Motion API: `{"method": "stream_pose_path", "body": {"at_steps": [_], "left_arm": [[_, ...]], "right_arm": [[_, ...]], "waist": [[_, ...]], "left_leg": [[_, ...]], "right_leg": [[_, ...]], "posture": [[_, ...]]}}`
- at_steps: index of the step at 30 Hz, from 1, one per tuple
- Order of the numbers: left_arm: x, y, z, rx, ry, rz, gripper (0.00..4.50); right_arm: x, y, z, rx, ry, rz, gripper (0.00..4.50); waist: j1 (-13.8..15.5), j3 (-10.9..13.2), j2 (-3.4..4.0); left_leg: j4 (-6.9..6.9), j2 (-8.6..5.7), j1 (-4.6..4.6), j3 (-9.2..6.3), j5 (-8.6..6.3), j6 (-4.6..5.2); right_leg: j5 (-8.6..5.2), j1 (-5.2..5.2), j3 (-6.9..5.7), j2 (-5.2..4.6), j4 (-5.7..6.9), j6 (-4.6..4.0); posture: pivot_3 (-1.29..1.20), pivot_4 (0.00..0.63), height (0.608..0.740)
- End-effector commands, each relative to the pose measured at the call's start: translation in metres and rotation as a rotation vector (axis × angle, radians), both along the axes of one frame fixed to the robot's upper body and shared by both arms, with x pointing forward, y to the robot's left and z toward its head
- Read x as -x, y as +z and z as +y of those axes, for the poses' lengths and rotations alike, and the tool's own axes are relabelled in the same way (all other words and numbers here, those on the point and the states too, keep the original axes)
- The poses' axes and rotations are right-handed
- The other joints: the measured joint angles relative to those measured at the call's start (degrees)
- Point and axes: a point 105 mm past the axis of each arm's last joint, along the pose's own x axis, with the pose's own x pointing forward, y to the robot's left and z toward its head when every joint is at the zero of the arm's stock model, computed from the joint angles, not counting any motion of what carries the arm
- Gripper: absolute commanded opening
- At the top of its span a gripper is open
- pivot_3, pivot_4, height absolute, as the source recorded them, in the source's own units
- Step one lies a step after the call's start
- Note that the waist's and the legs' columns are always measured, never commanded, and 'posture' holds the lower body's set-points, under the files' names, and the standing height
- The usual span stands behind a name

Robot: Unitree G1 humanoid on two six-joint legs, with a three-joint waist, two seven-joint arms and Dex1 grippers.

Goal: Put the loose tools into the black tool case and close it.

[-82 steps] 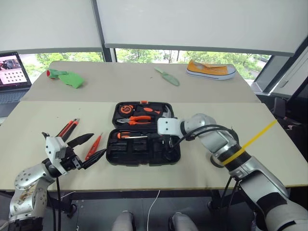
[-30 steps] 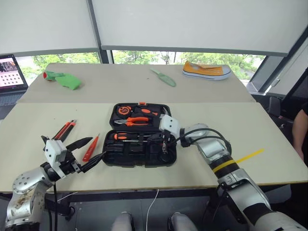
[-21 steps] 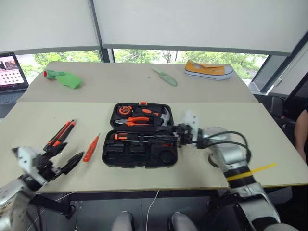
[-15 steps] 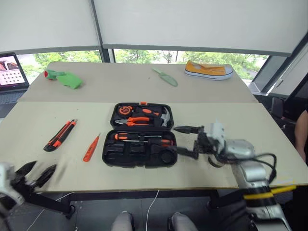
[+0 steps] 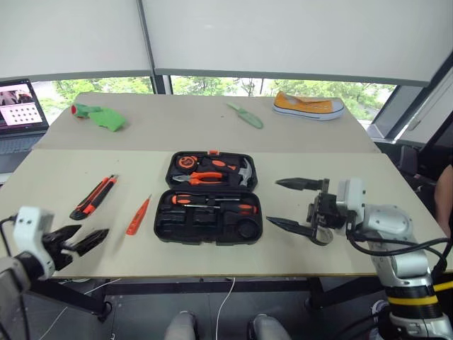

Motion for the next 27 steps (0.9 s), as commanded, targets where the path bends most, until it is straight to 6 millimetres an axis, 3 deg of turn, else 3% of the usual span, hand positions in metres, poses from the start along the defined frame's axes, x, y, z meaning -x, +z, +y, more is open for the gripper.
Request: {"method": "stream_pose_path", "body": {"at_steps": [1,4,7,11,14,16,20,23,25,27], "left_arm": [[-0.017,0.003,-0.012,-0.011,0.072,0.033,4.5],[-0.026,-0.018,-0.039,-0.055,0.038,0.112,4.5],[-0.039,-0.025,-0.048,-0.005,0.093,0.092,3.82],[-0.036,-0.038,-0.062,0.0,0.046,0.144,2.32],[-0.034,-0.043,-0.051,-0.016,0.071,0.142,1.33],[-0.039,-0.03,-0.041,-0.017,0.075,0.046,0.56],[-0.045,0.003,-0.037,-0.021,-0.058,-0.143,0.45],[-0.039,0.022,-0.063,-0.129,-0.441,-0.245,0.45],[-0.038,0.027,-0.073,-0.17,-0.58,-0.272,0.45],[-0.041,0.029,-0.101,-0.231,-0.836,-0.248,0.45]], "right_arm": [[0.002,0.013,0.004,-0.004,0.03,-0.04,4.45],[-0.001,0.011,0.01,0.001,0.051,-0.042,4.45],[-0.001,0.011,0.015,0.0,0.063,-0.05,4.5],[-0.001,0.012,0.015,-0.005,0.062,-0.05,4.5],[0.001,0.012,0.014,-0.008,0.057,-0.049,4.5],[0.002,0.012,0.013,-0.007,0.052,-0.048,4.5],[0.004,0.012,0.008,0.002,0.036,-0.048,4.5],[0.005,0.012,-0.005,0.022,-0.004,-0.035,4.5],[0.006,0.012,-0.011,0.033,-0.02,-0.024,4.5],[0.006,0.009,-0.02,0.064,-0.042,0.002,4.5]], "waist": [[0.0,0.0,-0.02],[-0.2,0.0,-0.02],[-0.1,0.0,-0.03],[0.1,0.0,-0.02],[0.3,0.0,-0.01],[0.3,0.0,0.0],[0.4,0.0,-0.03],[0.7,0.0,-0.07],[0.9,0.0,-0.02],[1.3,0.0,-0.01]], "left_leg": [[-0.01,0.01,-0.04,-0.01,0.03,0.05],[-0.05,0.02,-0.13,-0.01,-0.03,-0.04],[-0.06,0.01,-0.15,-0.01,-0.07,-0.09],[0.0,0.05,-0.13,-0.06,-0.06,-0.09],[0.07,0.04,-0.09,-0.07,-0.06,-0.1],[0.08,0.04,-0.08,-0.06,-0.06,-0.1],[0.05,0.08,-0.07,-0.06,-0.06,-0.1],[0.05,0.1,-0.13,-0.06,-0.05,-0.12],[0.05,0.08,-0.16,-0.03,-0.05,-0.15],[0.03,0.07,-0.16,0.03,-0.07,-0.19]], "right_leg": [[0.0,-0.02,0.08,0.08,-0.01,-0.02],[-0.01,-0.1,0.2,0.16,-0.01,-0.01],[-0.02,-0.13,0.3,0.2,-0.01,0.0],[0.01,-0.09,0.29,0.29,0.03,-0.05],[0.01,-0.04,0.3,0.29,0.01,-0.05],[0.01,-0.04,0.33,0.29,0.01,-0.05],[0.03,-0.09,0.32,0.32,0.02,-0.12],[0.03,-0.15,0.31,0.35,0.0,-0.15],[0.01,-0.16,0.3,0.29,-0.06,-0.18],[-0.08,-0.13,0.3,0.23,-0.12,-0.32]], "posture": [[0.0,0.15,0.74],[0.0,0.15,0.74],[0.0,0.15,0.74],[0.0,0.15,0.74],[0.0,0.15,0.74],[0.0,0.15,0.74],[0.0,0.15,0.74],[0.0,0.15,0.74],[0.0,0.15,0.74],[0.0,0.15,0.74]]}}
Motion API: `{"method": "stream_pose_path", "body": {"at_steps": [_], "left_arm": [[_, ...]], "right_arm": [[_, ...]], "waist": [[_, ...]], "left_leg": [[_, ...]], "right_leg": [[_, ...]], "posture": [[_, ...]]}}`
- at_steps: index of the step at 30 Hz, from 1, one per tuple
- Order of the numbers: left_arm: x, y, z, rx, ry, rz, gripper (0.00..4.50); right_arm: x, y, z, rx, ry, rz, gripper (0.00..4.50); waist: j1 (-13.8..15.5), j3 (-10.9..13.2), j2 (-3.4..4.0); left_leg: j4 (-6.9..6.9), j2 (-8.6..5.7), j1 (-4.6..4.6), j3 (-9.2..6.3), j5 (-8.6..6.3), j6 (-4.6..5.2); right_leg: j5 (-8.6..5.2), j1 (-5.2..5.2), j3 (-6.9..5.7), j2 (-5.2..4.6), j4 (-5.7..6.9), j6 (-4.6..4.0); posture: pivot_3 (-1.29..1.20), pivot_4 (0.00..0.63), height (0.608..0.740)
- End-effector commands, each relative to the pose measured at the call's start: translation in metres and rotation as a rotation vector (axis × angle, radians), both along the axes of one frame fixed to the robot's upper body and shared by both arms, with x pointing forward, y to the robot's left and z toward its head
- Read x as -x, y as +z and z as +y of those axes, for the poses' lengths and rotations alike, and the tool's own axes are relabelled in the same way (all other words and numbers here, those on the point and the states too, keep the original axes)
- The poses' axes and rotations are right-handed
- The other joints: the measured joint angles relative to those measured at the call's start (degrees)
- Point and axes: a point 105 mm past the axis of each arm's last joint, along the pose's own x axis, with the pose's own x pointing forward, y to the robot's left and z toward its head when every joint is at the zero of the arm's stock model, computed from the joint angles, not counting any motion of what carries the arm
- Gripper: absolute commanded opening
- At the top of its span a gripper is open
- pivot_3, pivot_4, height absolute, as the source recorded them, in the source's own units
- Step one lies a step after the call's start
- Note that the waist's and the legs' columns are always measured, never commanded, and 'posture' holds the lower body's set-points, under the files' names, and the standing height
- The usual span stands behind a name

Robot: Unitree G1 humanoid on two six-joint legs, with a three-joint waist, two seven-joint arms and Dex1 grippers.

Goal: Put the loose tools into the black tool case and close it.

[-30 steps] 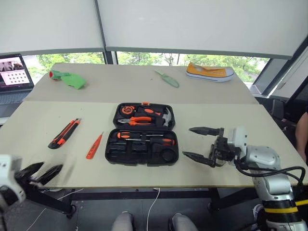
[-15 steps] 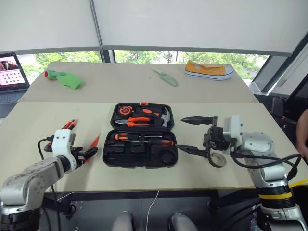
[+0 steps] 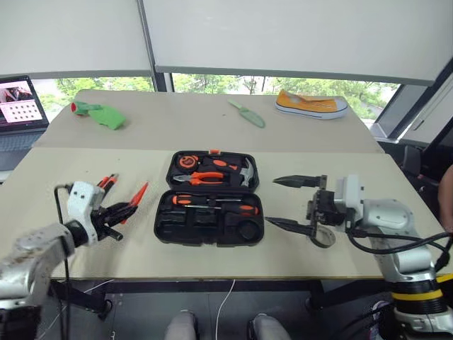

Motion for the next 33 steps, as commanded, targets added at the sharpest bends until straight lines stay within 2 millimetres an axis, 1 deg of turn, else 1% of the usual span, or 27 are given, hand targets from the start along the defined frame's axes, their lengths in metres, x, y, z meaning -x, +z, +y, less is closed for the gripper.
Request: {"method": "stream_pose_path", "body": {"at_steps": [1,3,4,7,10,13,16,20,24,26,28,31,33], "left_arm": [[-0.002,0.003,-0.05,-0.183,-0.422,0.009,0.45],[-0.009,0.002,-0.065,-0.282,-0.539,0.024,0.45],[-0.014,0.0,-0.069,-0.328,-0.565,0.032,0.45],[-0.031,-0.008,-0.077,-0.448,-0.61,0.04,0.45],[-0.036,-0.017,-0.082,-0.496,-0.657,0.087,0.45],[-0.039,-0.026,-0.078,-0.576,-0.692,0.108,0.45],[-0.038,-0.028,-0.076,-0.587,-0.724,0.113,0.45],[-0.043,-0.031,-0.066,-0.634,-0.674,0.119,0.45],[-0.039,-0.033,-0.061,-0.662,-0.687,0.144,0.45],[-0.043,-0.036,-0.056,-0.704,-0.664,0.145,0.45],[-0.046,-0.036,-0.059,-0.703,-0.655,0.126,0.45],[-0.045,-0.037,-0.067,-0.682,-0.674,0.121,0.45],[-0.045,-0.037,-0.076,-0.652,-0.69,0.107,0.45]], "right_arm": [[0.005,0.011,-0.012,0.017,-0.02,-0.013,4.5],[0.006,0.01,-0.014,0.031,-0.025,-0.002,4.5],[0.006,0.009,-0.015,0.032,-0.027,0.003,4.5],[0.01,0.006,-0.014,0.04,-0.025,0.025,4.5],[0.017,0.004,-0.015,0.042,-0.03,0.056,4.5],[0.021,0.004,-0.017,0.041,-0.053,0.063,4.5],[0.023,0.004,-0.017,0.04,-0.065,0.065,4.5],[0.026,0.003,-0.018,0.038,-0.076,0.068,4.5],[0.025,0.002,-0.018,0.036,-0.079,0.067,4.5],[0.024,0.002,-0.018,0.037,-0.078,0.068,4.5],[0.024,0.002,-0.017,0.036,-0.076,0.069,4.5],[0.023,0.001,-0.017,0.036,-0.072,0.071,4.5],[0.023,0.001,-0.016,0.036,-0.07,0.072,4.5]], "waist": [[0.6,0.0,-0.01],[0.7,0.0,-0.01],[0.7,0.0,-0.01],[0.1,0.0,-0.01],[-0.5,0.0,-0.01],[-0.5,0.0,-0.02],[-0.5,0.0,-0.01],[-0.3,0.0,-0.01],[-0.4,0.0,0.0],[-0.4,0.0,0.01],[-0.4,0.0,0.01],[-0.3,0.0,0.04],[-0.3,0.0,0.07]], "left_leg": [[0.02,0.01,-0.04,0.0,0.01,-0.01],[0.07,0.0,-0.1,0.01,0.04,-0.02],[0.11,0.01,-0.11,0.01,0.05,0.0],[0.18,0.01,-0.13,0.0,0.07,0.04],[0.15,0.01,-0.13,-0.02,0.04,0.09],[0.15,0.02,-0.15,-0.04,0.0,0.15],[0.22,0.0,-0.14,-0.06,0.0,0.15],[0.34,0.01,-0.13,-0.06,0.0,0.15],[0.41,0.01,-0.12,-0.07,0.0,0.15],[0.41,0.01,-0.12,-0.07,0.0,0.15],[0.41,0.01,-0.12,-0.07,0.0,0.15],[0.43,0.01,-0.09,-0.07,0.0,0.16],[0.48,0.01,-0.08,-0.07,0.01,0.16]], "right_leg": [[-0.01,-0.01,-0.05,0.0,0.03,0.01],[-0.01,-0.01,-0.07,0.02,0.02,0.0],[0.02,-0.01,-0.04,0.05,0.01,0.04],[0.12,0.0,0.07,0.15,0.04,0.27],[0.07,-0.05,0.18,0.23,0.09,0.31],[0.03,-0.06,0.18,0.24,0.1,0.34],[0.03,-0.02,0.19,0.23,0.12,0.35],[0.03,0.04,0.19,0.22,0.14,0.39],[0.03,0.07,0.2,0.23,0.18,0.42],[0.03,0.06,0.21,0.23,0.18,0.41],[0.03,0.07,0.21,0.23,0.19,0.41],[0.03,0.09,0.21,0.23,0.22,0.42],[0.03,0.11,0.21,0.23,0.24,0.43]], "posture": [[0.0,0.15,0.74],[0.0,0.15,0.74],[0.0,0.15,0.74],[0.0,0.15,0.74],[0.0,0.15,0.74],[0.0,0.15,0.74],[0.0,0.15,0.74],[0.0,0.15,0.74],[0.0,0.15,0.74],[0.0,0.15,0.74],[0.0,0.15,0.74],[0.0,0.15,0.74],[0.0,0.15,0.74]]}}
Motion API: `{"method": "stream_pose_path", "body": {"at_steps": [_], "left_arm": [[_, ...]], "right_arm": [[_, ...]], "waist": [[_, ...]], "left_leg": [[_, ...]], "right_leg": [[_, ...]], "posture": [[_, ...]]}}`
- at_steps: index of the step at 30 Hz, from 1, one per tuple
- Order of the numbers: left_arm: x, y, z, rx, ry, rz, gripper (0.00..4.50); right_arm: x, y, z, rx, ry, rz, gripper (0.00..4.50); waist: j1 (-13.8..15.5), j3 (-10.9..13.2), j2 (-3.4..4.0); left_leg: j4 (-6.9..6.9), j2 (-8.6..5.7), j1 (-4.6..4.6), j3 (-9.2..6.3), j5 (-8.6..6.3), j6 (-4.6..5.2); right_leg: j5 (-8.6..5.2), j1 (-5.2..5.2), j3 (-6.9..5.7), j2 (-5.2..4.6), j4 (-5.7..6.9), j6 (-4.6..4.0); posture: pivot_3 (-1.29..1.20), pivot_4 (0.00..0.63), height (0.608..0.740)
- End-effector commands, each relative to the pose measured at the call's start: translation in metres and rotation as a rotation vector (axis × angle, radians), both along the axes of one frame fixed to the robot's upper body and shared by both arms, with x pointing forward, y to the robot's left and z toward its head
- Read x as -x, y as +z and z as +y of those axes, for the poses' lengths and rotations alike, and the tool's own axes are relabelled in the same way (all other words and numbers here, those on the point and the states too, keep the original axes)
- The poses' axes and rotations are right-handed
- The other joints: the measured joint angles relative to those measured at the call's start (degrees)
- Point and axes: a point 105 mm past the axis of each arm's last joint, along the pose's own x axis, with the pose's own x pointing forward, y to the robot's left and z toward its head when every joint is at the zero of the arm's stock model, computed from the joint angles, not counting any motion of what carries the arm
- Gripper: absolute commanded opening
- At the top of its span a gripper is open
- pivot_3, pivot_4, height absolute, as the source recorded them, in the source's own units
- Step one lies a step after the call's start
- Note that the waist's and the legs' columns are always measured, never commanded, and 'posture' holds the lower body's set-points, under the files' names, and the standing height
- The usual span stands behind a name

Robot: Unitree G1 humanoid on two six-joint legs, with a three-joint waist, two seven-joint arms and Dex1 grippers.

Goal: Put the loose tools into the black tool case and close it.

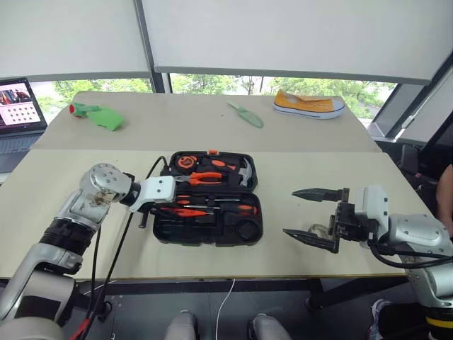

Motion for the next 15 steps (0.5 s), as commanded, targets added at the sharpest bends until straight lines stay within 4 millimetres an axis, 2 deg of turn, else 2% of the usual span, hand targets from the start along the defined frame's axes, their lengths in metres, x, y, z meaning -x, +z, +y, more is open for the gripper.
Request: {"method": "stream_pose_path", "body": {"at_steps": [1,10,15], "left_arm": [[0.0009,-0.0125,-0.0061,-0.016,-0.003,0.034,0.45],[-0.002,-0.0185,-0.0012,-0.141,-0.009,0.018,0.45],[-0.0028,-0.0208,-0.0087,-0.125,-0.001,0.025,0.45]], "right_arm": [[0.0006,0.009,0.0003,-0.002,0.004,-0.032,4.5],[0.0004,0.009,0.0008,0.002,0.013,-0.025,4.5],[-0.0003,0.0097,0.0021,-0.001,0.017,-0.024,4.5]], "waist": [[0.1,0.0,0.03],[0.3,0.0,0.04],[0.3,-0.1,0.14]], "left_leg": [[0.03,0.0,0.0,0.0,0.0,0.0],[0.12,-0.03,-0.01,-0.02,0.01,0.01],[0.17,-0.03,0.02,-0.03,0.02,0.03]], "right_leg": [[0.0,0.01,0.0,0.0,0.0,0.01],[0.02,0.13,0.04,0.0,-0.01,0.05],[0.03,0.17,0.04,0.0,0.02,0.07]], "posture": [[0.0,0.15,0.74],[0.0,0.15,0.74],[0.0,0.15,0.74]]}}
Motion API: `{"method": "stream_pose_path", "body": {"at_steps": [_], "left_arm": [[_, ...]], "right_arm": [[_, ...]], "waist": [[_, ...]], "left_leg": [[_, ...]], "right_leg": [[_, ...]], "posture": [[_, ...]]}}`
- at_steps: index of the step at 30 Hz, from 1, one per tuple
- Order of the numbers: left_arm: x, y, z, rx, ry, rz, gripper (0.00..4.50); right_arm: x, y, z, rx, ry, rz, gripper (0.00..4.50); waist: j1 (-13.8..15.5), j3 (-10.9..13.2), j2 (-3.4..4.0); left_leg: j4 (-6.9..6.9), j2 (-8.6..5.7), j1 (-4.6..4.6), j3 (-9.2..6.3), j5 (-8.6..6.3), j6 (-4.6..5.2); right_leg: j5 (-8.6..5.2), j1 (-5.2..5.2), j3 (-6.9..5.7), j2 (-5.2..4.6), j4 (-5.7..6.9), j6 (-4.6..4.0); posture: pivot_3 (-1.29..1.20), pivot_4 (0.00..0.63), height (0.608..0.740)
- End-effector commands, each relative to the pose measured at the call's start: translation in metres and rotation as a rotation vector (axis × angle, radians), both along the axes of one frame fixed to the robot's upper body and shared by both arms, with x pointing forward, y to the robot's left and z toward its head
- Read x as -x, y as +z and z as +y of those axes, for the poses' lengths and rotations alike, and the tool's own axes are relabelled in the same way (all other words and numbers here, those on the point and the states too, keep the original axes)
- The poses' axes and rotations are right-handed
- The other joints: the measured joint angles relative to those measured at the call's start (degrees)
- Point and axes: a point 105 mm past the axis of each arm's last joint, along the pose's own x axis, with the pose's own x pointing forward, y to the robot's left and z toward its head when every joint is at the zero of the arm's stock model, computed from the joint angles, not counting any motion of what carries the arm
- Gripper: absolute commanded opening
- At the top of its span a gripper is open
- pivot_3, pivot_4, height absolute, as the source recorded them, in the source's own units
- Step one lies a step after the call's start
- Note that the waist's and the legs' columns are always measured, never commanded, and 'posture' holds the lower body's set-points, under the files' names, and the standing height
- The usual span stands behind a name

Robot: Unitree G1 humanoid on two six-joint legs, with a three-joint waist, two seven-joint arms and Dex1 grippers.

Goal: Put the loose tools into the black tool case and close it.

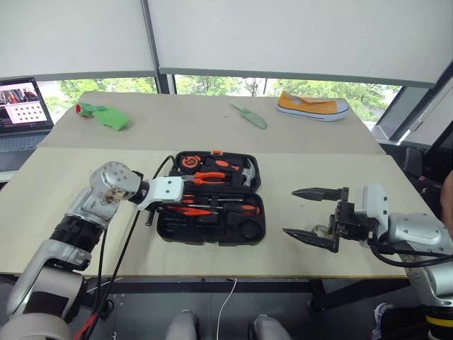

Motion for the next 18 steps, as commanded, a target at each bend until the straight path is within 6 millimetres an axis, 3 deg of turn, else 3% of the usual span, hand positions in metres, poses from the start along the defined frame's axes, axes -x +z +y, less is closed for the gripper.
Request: {"method": "stream_pose_path", "body": {"at_steps": [1,3,5,6,9,13,18], "left_arm": [[0.003,-0.02,0.002,-0.063,0.026,0.055,0.45],[0.003,-0.019,-0.001,-0.035,0.034,0.06,0.45],[0.005,-0.012,-0.003,0.03,0.006,0.052,1.46],[0.007,-0.007,-0.003,0.068,-0.014,0.045,1.64],[0.006,0.007,-0.005,0.153,-0.038,0.001,2.8],[0.004,0.036,0.0,0.331,-0.04,-0.066,2.8],[0.004,0.038,0.002,0.401,-0.024,-0.074,2.8]], "right_arm": [[0.0,0.009,0.002,-0.003,0.013,-0.027,4.5],[0.0,0.009,0.002,-0.004,0.014,-0.027,4.5],[0.001,0.009,0.002,-0.004,0.016,-0.025,4.5],[0.001,0.008,0.002,-0.003,0.016,-0.024,4.5],[0.001,0.008,0.002,-0.002,0.016,-0.022,4.5],[0.002,0.005,0.0,0.014,0.015,-0.017,4.5],[0.001,0.006,0.0,0.007,0.014,-0.014,4.5]], "waist": [[0.0,0.0,0.04],[0.0,0.0,0.05],[0.0,0.0,0.06],[0.0,0.0,0.06],[-0.2,0.0,0.06],[-0.3,0.0,-0.04],[-0.3,0.0,-0.04]], "left_leg": [[0.02,0.0,0.0,-0.01,0.01,0.01],[0.05,-0.01,0.01,-0.02,0.02,0.03],[0.08,-0.03,0.05,-0.05,0.02,0.03],[0.08,-0.03,0.06,-0.05,0.02,0.03],[0.08,-0.02,0.04,-0.05,0.02,0.04],[0.08,-0.01,-0.3,-0.06,0.0,0.09],[0.08,-0.03,-0.33,-0.06,0.0,0.09]], "right_leg": [[-0.02,0.02,0.0,0.0,0.0,0.03],[-0.15,0.06,0.0,0.0,0.0,0.28],[-0.18,0.18,0.0,0.0,-0.02,0.36],[-0.19,0.19,0.0,0.0,-0.02,0.37],[-0.19,0.17,0.02,0.0,-0.04,0.36],[-0.06,-0.21,0.03,0.02,0.02,0.11],[0.0,-0.22,0.05,0.04,0.0,0.02]], "posture": [[0.0,0.15,0.74],[0.0,0.15,0.74],[0.0,0.15,0.74],[0.0,0.15,0.74],[0.0,0.15,0.74],[0.0,0.15,0.74],[0.0,0.15,0.74]]}}
